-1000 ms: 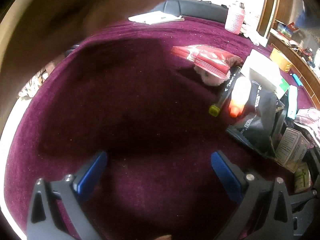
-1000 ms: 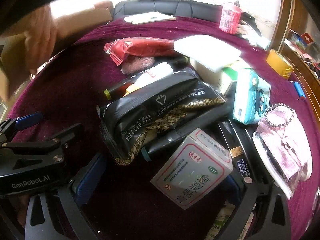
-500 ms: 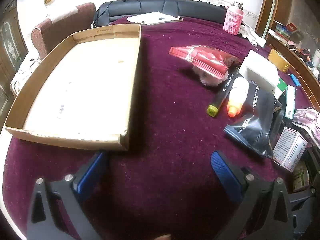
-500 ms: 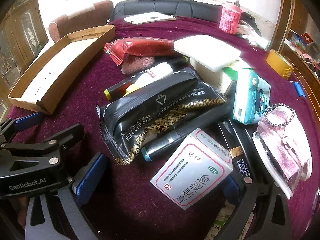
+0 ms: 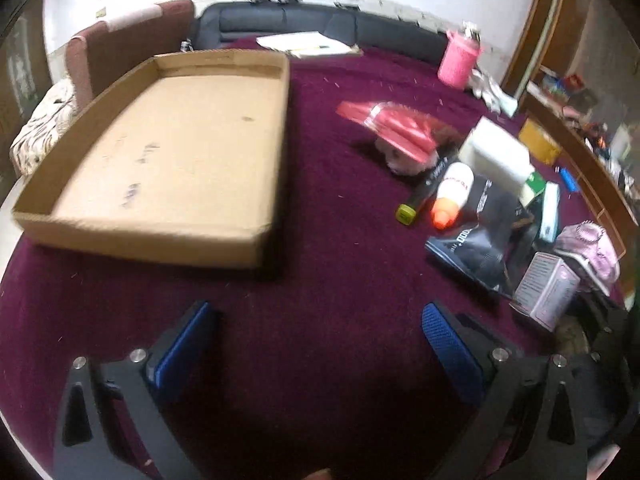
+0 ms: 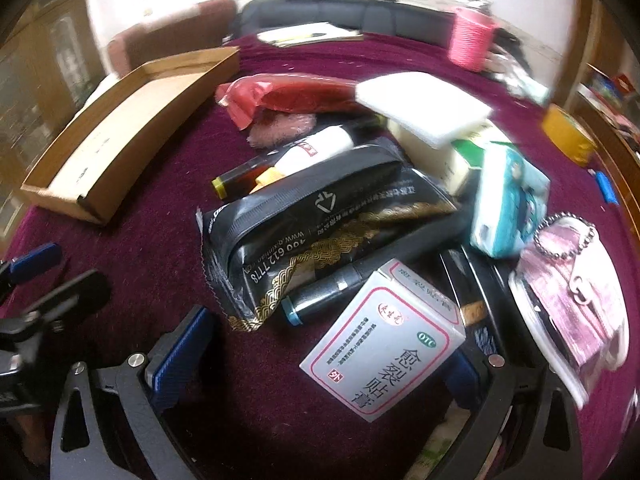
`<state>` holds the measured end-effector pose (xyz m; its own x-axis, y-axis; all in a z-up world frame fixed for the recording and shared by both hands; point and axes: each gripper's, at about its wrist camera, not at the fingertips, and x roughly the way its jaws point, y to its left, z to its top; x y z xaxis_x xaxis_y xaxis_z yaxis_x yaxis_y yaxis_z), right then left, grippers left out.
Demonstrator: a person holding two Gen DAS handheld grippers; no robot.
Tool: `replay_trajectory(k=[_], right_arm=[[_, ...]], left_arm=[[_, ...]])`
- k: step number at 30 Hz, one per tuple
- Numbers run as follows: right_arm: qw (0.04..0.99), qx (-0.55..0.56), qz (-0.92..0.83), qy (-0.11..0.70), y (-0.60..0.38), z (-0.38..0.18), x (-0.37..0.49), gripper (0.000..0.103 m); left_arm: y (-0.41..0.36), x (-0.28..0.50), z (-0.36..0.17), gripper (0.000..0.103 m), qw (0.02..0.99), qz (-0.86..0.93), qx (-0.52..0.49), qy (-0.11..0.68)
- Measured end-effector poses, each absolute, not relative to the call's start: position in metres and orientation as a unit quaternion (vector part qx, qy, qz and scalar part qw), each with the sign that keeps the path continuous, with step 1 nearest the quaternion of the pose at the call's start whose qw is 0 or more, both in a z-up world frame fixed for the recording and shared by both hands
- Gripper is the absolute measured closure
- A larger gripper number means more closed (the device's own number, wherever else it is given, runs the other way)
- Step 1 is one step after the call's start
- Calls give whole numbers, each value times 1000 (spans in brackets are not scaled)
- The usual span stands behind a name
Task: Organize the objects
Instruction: 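Move the left tool over the cardboard tray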
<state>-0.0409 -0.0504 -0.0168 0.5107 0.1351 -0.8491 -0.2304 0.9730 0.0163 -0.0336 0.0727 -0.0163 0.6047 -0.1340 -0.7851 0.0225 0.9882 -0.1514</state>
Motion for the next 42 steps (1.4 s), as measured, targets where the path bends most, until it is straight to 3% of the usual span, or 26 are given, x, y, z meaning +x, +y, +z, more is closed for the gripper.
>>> replay_trajectory(k=[4, 11, 15, 20, 29, 34, 38, 42], right_arm=[[863, -34, 132, 486, -67, -9, -51, 0], [890, -74, 224, 389, -89, 49, -123, 0], [893, -60, 283, 344, -114, 81, -147, 0], [930, 23, 196, 311, -171, 105, -111, 0], [914, 124, 123, 367, -227, 75, 21, 0], [914, 132, 137, 358, -238, 53, 27, 0], [910, 176, 143, 347, -268, 35, 22, 0], [915, 183, 112, 343, -293, 32, 26, 0]], left_arm=[[84, -56, -9, 0, 900, -52, -64, 427], [111, -86, 22, 8, 919, -31, -91, 382], [132, -80, 49, 12, 933, 0, -101, 346], [132, -37, 74, 15, 947, 43, -68, 311], [103, 61, 63, 15, 948, 114, -41, 295], [99, 75, 47, 15, 931, 163, 0, 328], [82, 72, 45, 15, 937, 180, 58, 294], [80, 99, 34, 15, 925, 197, 63, 318]])
